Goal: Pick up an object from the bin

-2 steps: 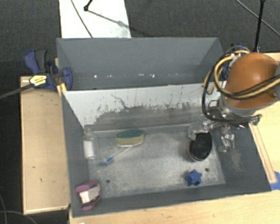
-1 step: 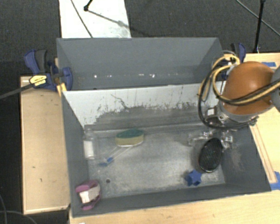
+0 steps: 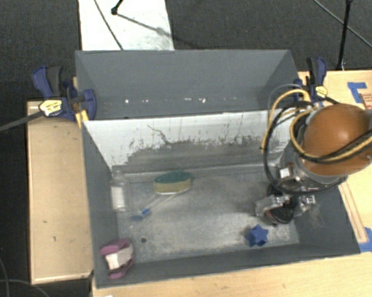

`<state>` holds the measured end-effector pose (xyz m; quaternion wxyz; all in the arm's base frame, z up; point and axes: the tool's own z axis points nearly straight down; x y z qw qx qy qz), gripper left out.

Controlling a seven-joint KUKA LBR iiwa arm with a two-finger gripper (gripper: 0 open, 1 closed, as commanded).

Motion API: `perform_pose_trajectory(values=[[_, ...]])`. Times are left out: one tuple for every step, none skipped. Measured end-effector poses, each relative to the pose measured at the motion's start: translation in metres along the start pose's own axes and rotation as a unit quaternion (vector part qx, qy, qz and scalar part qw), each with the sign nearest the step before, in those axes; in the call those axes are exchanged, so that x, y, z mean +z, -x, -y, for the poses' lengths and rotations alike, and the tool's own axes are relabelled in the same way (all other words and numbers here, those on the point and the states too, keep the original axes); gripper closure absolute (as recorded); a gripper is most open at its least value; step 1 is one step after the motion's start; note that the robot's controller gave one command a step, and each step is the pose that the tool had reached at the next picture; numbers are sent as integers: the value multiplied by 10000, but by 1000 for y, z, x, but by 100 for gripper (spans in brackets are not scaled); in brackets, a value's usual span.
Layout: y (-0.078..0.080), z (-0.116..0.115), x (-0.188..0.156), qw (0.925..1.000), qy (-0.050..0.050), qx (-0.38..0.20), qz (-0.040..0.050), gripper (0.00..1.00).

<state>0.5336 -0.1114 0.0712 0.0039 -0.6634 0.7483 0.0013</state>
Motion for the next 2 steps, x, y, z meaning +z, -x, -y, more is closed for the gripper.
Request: perform_pose_trajectory(values=[[-1,0,1,10000,4,3,-9,100],[0,2,-97,10000,-24,29,-34,100]])
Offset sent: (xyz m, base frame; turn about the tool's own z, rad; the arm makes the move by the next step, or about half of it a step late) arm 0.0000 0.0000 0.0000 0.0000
